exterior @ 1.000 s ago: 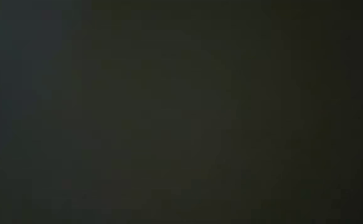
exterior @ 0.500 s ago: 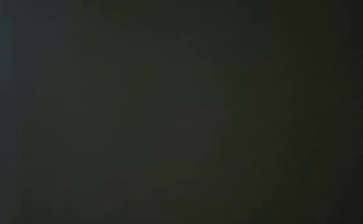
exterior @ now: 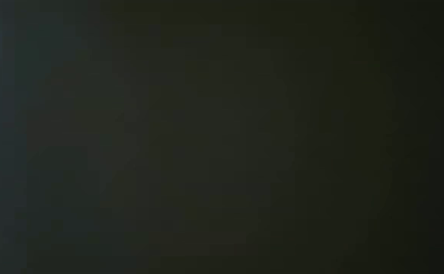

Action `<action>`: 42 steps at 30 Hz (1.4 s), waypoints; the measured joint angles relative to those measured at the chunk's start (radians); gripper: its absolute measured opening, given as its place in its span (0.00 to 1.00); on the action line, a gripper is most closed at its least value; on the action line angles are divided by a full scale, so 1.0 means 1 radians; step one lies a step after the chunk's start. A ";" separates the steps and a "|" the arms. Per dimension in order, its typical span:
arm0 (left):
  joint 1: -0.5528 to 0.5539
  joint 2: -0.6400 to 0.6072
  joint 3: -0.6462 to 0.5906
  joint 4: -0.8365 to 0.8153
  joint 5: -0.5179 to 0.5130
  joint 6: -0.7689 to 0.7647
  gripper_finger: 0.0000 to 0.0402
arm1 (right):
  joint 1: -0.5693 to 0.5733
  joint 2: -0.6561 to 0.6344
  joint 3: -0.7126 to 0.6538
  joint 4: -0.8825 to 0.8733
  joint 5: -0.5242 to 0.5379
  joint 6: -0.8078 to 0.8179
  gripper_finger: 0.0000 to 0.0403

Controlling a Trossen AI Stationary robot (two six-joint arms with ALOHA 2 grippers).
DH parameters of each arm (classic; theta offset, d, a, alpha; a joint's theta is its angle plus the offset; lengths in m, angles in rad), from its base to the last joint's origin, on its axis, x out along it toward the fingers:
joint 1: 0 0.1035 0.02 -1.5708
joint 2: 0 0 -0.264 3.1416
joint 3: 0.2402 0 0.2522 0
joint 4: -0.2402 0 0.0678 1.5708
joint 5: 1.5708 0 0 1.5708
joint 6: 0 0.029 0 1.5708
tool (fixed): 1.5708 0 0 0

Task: Sort silverware
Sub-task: Put the silver spoon into the bottom section of the white silverware tray, then put the silver fork into the top section of the white silverware tray

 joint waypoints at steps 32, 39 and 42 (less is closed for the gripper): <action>-0.125 0.000 -0.014 -0.636 -0.470 -0.334 0.21 | -0.095 -0.004 0.075 -0.103 -0.096 0.010 0.30; -0.124 0.037 -0.103 -0.551 -0.568 -0.235 0.21 | -0.177 -0.004 0.234 -0.303 -0.147 0.005 0.30; -0.124 0.073 -0.147 -0.499 -0.572 -0.207 0.21 | -0.204 -0.004 0.323 -0.409 -0.153 -0.005 0.30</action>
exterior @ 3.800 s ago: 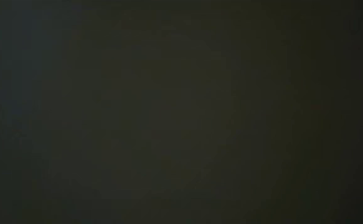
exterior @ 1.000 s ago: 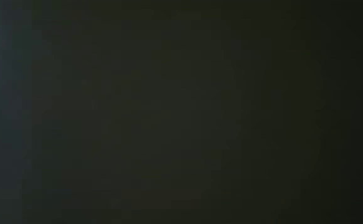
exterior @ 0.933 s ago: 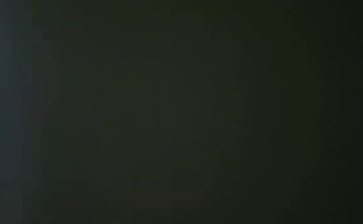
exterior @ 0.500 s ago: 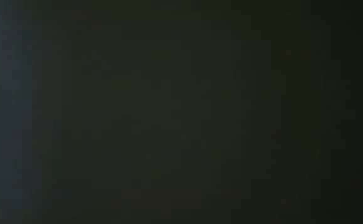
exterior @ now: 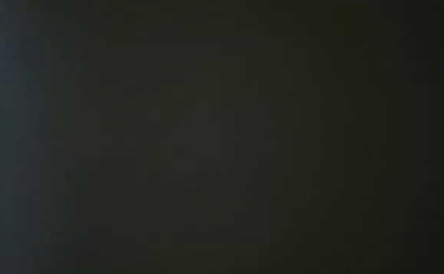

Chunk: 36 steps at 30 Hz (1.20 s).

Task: Sort silverware
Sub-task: Put the silver fork into the top section of the white silverware tray

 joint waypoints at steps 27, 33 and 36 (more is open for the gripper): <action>0.138 0.351 -0.042 0.121 -0.044 0.220 0.21 | -0.023 -0.002 0.706 -1.027 0.338 -0.278 0.30; 0.137 0.399 -0.038 0.123 -0.047 0.220 0.21 | -0.023 -0.003 0.733 -1.090 0.396 -0.277 0.30; 0.137 0.401 -0.039 0.122 -0.048 0.220 0.17 | -0.023 -0.003 0.733 -1.105 0.398 -0.277 0.30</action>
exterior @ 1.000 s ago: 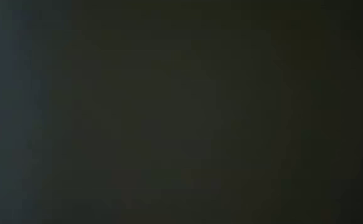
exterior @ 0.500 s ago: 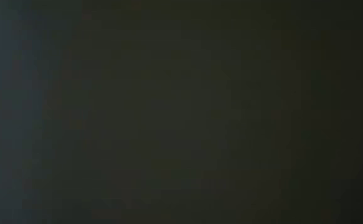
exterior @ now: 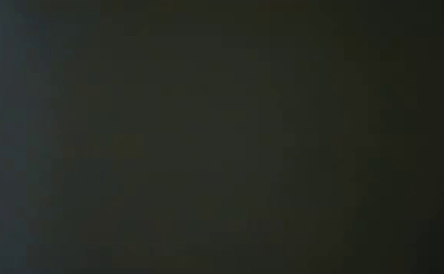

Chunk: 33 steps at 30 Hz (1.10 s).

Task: Sort silverware
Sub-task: Put the silver fork into the top section of the white silverware tray

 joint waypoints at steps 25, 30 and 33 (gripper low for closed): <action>0.001 -0.121 0.045 -0.029 0.041 0.011 0.01 | 0.000 -0.077 -0.002 -0.148 0.071 0.010 0.30; 0.000 -0.178 0.051 -0.017 0.071 0.005 0.01 | 0.000 -0.104 -0.006 -0.159 0.086 0.010 0.30; -0.008 -0.212 0.051 0.032 0.097 -0.021 0.01 | 0.000 -0.125 -0.006 -0.160 0.088 0.010 0.30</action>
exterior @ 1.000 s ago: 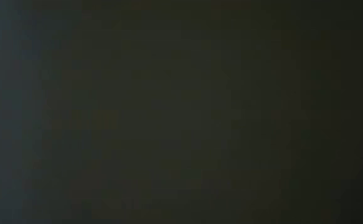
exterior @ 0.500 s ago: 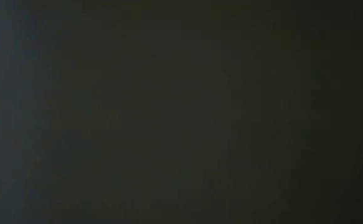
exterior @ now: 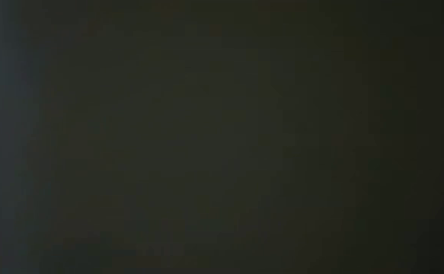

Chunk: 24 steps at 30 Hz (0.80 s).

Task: Sort silverware
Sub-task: Put the silver fork into the top section of the white silverware tray

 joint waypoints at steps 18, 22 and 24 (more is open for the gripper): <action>-0.205 0.079 0.003 0.673 0.022 0.221 0.01 | 0.000 -0.170 0.001 0.000 0.095 -0.004 0.30; -0.252 0.146 0.003 0.670 0.041 0.290 0.01 | 0.000 -0.191 0.001 0.000 0.096 -0.004 0.30; -0.275 0.179 0.003 0.683 0.048 0.301 0.01 | 0.000 -0.201 0.001 0.000 0.110 -0.004 0.30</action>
